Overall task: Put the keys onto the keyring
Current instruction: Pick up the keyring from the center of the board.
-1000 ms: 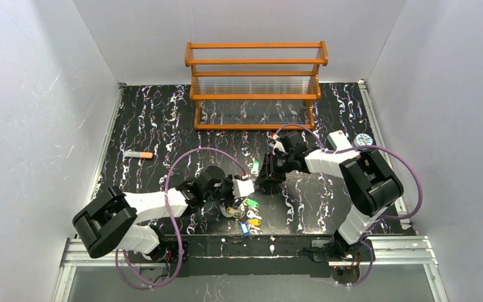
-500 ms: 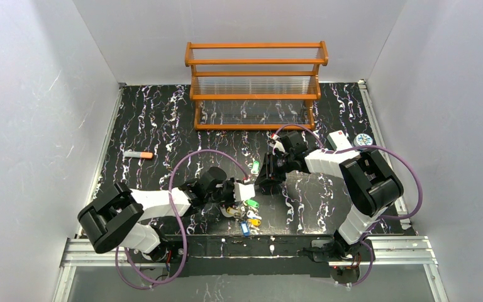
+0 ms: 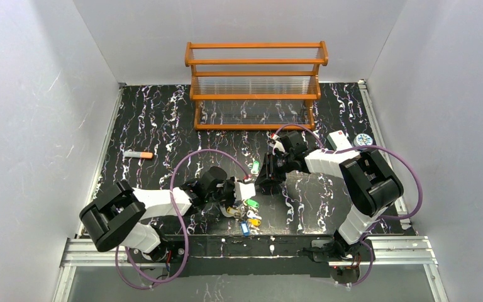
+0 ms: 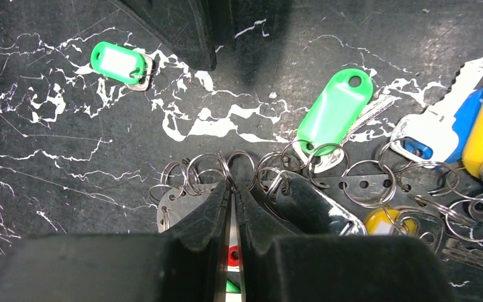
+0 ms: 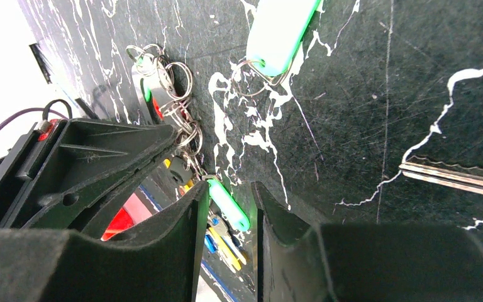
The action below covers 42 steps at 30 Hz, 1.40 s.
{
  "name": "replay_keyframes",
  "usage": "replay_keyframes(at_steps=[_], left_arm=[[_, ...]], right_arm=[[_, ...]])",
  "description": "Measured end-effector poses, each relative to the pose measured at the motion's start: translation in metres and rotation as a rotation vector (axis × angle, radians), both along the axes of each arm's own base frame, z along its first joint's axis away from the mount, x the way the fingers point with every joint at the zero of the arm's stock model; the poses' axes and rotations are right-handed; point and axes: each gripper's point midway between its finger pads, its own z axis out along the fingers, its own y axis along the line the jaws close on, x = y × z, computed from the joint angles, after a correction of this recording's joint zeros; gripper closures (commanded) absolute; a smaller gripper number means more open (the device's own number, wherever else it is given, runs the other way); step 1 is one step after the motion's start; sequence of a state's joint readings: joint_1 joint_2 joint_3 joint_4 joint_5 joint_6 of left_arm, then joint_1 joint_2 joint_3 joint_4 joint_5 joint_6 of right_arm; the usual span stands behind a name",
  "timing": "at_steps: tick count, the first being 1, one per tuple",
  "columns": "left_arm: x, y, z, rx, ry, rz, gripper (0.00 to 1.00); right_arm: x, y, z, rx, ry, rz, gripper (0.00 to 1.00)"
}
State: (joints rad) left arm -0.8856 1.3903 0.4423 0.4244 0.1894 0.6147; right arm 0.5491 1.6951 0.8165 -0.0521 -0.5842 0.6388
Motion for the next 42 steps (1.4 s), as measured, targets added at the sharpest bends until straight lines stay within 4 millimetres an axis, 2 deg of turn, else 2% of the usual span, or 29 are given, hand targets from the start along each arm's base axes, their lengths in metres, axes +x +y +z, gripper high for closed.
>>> replay_keyframes(at_steps=[9, 14, 21, 36, 42], left_arm=[[0.007, -0.004, -0.001, 0.003, -0.008, 0.013, 0.96], [0.009, -0.007, 0.000, 0.000, -0.009, 0.016, 0.82], [0.011, -0.009, 0.000, -0.006, -0.012, 0.016, 0.82], [0.016, -0.014, -0.001, -0.015, -0.008, 0.036, 1.00], [0.020, -0.012, -0.001, -0.014, -0.012, 0.065, 1.00]], right_arm=[[0.000, 0.000, 0.000, 0.000, 0.000, 0.000, 0.61], [0.000, 0.000, 0.000, 0.000, 0.000, 0.000, 0.61], [0.000, 0.000, 0.000, 0.000, 0.000, 0.000, 0.61], [0.000, 0.000, 0.000, 0.000, -0.001, 0.000, 0.61], [0.000, 0.000, 0.000, 0.000, 0.000, 0.000, 0.61]])
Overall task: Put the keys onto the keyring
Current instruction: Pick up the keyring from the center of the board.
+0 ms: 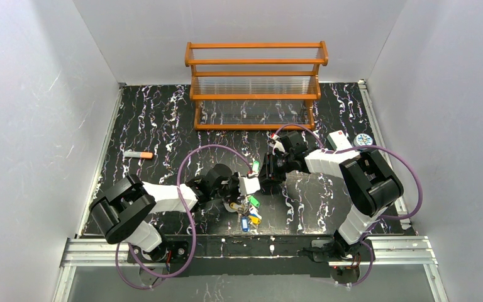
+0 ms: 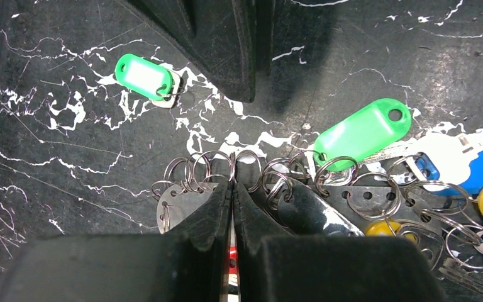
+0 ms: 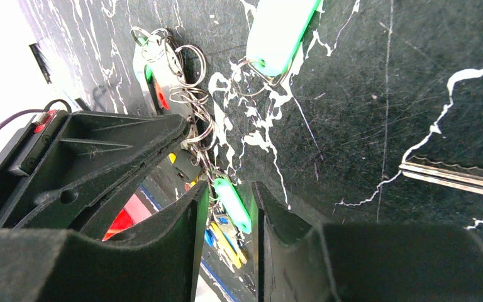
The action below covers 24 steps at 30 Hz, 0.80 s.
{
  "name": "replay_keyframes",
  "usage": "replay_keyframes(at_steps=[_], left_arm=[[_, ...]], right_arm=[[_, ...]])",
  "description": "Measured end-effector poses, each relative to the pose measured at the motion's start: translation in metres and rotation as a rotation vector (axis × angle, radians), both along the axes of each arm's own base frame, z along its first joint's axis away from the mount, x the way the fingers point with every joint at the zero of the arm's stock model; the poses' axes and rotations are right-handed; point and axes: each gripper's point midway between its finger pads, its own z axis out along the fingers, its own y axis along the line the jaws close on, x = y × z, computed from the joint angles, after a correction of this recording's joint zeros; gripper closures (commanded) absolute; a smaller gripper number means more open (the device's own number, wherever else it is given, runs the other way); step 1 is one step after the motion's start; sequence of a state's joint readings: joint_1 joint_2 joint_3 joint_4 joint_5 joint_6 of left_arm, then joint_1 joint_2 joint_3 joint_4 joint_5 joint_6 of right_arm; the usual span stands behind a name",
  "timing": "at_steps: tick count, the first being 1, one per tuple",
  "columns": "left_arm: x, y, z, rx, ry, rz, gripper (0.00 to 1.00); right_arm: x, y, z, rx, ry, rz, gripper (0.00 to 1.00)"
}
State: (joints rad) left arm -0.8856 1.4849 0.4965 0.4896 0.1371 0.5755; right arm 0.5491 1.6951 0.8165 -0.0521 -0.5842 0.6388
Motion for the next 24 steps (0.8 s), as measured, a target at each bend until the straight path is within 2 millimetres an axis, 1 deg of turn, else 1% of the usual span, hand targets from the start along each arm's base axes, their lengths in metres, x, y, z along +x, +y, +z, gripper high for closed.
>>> replay_keyframes(at_steps=[10, 13, 16, 21, 24], left_arm=[[0.001, 0.000, 0.001, -0.034, 0.041, 0.061, 1.00], [0.000, -0.002, 0.004, -0.061, 0.058, 0.082, 1.00], [-0.003, -0.002, 0.008, -0.098, 0.075, 0.099, 1.00], [-0.011, -0.004, 0.018, -0.189, 0.114, 0.116, 1.00], [-0.018, -0.005, 0.020, -0.239, 0.146, 0.125, 1.00]], right_arm=[[0.000, -0.001, 0.000, -0.001, -0.012, 0.011, 0.60], [0.001, 0.000, 0.004, 0.007, -0.030, 0.018, 0.58], [0.002, 0.002, 0.018, 0.038, -0.079, 0.037, 0.56], [0.009, 0.007, 0.058, 0.121, -0.250, 0.080, 0.52], [0.012, 0.009, 0.081, 0.167, -0.363, 0.117, 0.51]])
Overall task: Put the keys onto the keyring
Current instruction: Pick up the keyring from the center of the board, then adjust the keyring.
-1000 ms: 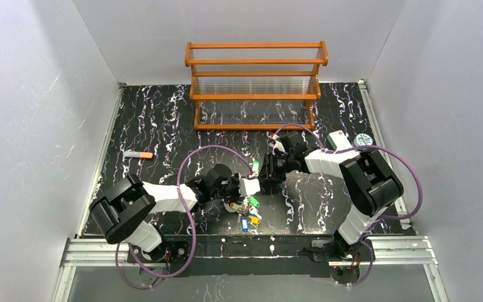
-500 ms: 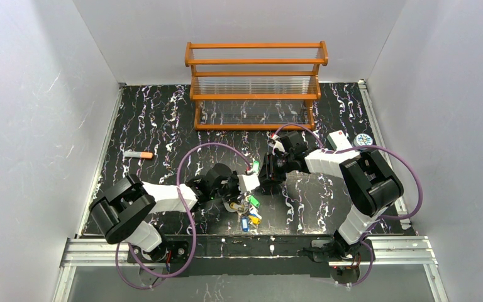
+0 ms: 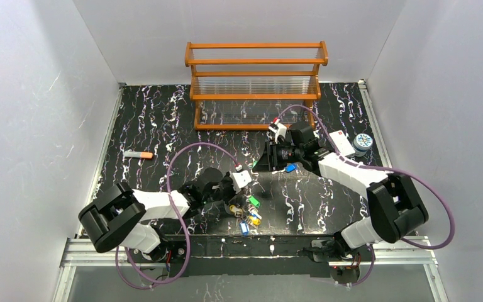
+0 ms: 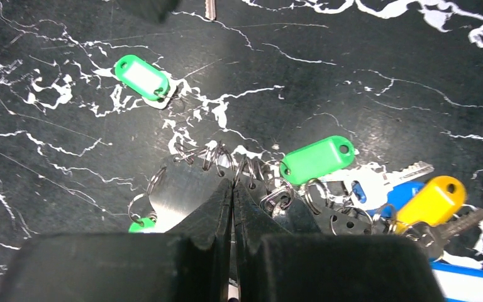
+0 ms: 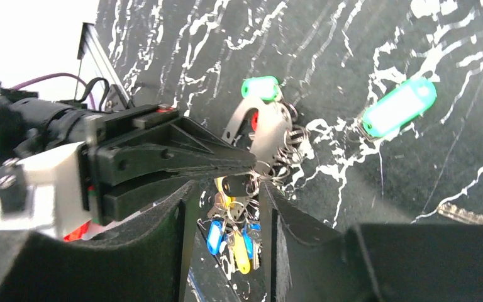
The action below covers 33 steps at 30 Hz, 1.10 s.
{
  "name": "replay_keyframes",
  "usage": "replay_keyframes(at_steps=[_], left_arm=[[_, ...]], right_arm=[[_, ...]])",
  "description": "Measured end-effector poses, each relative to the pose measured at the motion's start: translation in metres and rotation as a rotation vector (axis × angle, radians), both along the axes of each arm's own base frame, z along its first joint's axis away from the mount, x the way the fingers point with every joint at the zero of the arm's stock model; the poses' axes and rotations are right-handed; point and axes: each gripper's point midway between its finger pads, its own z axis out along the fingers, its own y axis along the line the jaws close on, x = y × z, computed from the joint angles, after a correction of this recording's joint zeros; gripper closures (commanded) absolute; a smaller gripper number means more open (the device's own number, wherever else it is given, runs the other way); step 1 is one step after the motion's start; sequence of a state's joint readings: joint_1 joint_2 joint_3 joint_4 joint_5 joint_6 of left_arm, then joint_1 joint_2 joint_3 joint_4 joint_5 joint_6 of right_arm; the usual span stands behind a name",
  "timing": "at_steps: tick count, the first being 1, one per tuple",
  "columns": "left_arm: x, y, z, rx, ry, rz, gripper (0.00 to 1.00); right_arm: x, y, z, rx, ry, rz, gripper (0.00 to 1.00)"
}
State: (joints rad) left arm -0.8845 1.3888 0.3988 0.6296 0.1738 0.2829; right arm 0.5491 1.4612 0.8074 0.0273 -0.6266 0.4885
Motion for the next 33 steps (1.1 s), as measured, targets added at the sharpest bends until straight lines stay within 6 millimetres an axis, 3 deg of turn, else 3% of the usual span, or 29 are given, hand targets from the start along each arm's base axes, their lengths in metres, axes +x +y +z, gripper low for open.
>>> replay_keyframes(at_steps=[6, 11, 16, 24, 33], left_arm=[[-0.010, 0.001, 0.001, -0.079, 0.050, 0.017, 1.00], [-0.014, 0.004, 0.004, -0.114, 0.060, 0.030, 1.00], [-0.017, 0.004, 0.007, -0.138, 0.060, 0.023, 1.00], [-0.026, 0.004, 0.014, -0.180, 0.050, -0.012, 1.00], [-0.036, 0.003, 0.033, -0.236, 0.000, -0.077, 1.00]], right_arm=[[-0.008, 0.001, 0.022, 0.101, -0.190, 0.081, 0.48], [-0.035, -0.007, 0.012, 0.182, -0.290, 0.146, 0.49], [-0.046, -0.007, 0.006, 0.211, -0.371, 0.206, 0.51], [-0.064, 0.009, 0.017, 0.249, -0.581, 0.364, 0.54], [-0.094, 0.030, 0.008, 0.231, -0.747, 0.526, 0.56]])
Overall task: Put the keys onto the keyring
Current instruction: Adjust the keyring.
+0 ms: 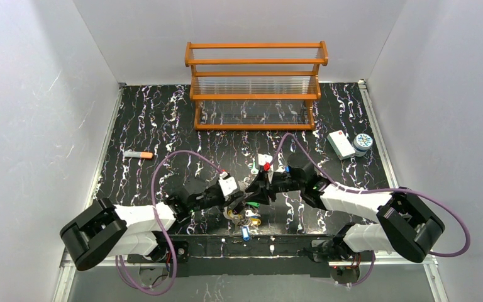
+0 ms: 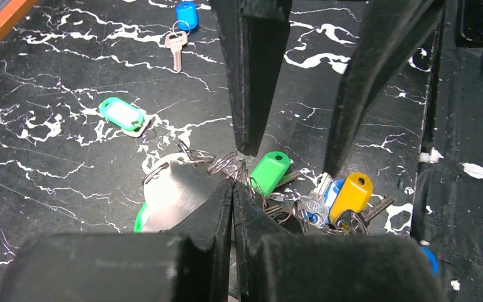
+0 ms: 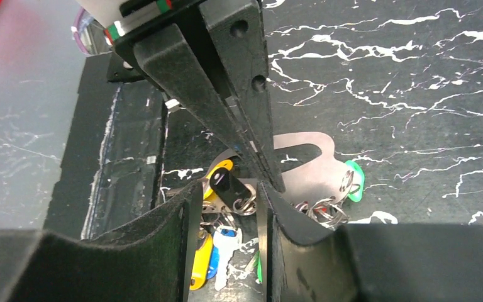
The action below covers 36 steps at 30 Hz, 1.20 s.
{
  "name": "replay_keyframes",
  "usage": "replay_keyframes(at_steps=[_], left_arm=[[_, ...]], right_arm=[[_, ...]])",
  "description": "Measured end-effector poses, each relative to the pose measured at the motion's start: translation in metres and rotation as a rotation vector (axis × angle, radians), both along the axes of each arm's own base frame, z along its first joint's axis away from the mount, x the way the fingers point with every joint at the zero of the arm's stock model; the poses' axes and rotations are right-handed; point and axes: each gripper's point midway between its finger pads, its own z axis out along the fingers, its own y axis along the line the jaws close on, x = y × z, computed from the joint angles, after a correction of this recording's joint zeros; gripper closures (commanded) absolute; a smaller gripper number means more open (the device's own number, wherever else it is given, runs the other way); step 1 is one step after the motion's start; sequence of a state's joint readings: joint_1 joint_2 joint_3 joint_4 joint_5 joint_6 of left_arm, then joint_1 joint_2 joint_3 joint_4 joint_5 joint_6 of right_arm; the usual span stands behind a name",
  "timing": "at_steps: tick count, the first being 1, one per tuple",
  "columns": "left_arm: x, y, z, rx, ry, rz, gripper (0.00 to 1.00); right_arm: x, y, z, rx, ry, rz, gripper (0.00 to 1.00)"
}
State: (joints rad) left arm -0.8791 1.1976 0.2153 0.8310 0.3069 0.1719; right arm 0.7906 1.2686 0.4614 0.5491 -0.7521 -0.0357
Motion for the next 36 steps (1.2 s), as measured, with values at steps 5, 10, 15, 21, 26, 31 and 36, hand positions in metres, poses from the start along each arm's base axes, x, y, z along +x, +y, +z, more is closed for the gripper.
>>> replay_keyframes(at_steps=[5, 10, 15, 21, 26, 31, 36], left_arm=[[-0.005, 0.001, 0.004, -0.016, -0.015, -0.025, 1.00], [-0.008, 0.001, 0.005, -0.022, -0.017, -0.038, 1.00], [-0.009, 0.001, 0.005, -0.024, -0.016, -0.044, 1.00], [-0.010, 0.000, 0.006, -0.024, -0.016, -0.046, 1.00], [-0.010, 0.000, 0.006, -0.025, -0.014, -0.047, 1.00], [-0.011, 0.000, 0.005, -0.027, -0.007, -0.048, 1.00], [-0.011, 0.000, 0.005, -0.030, 0.000, -0.047, 1.00]], right_arm=[[0.005, 0.003, -0.004, -0.016, -0.061, -0.031, 0.59], [0.016, 0.002, -0.009, -0.042, -0.098, -0.089, 0.62], [0.020, 0.000, -0.015, -0.073, -0.124, -0.108, 0.62], [0.015, -0.001, -0.023, -0.104, -0.145, -0.083, 0.63], [0.010, 0.000, -0.033, -0.128, -0.153, -0.056, 0.70], [0.008, 0.001, -0.044, -0.157, -0.161, -0.045, 0.76], [0.010, 0.001, -0.047, -0.166, -0.176, -0.050, 0.98]])
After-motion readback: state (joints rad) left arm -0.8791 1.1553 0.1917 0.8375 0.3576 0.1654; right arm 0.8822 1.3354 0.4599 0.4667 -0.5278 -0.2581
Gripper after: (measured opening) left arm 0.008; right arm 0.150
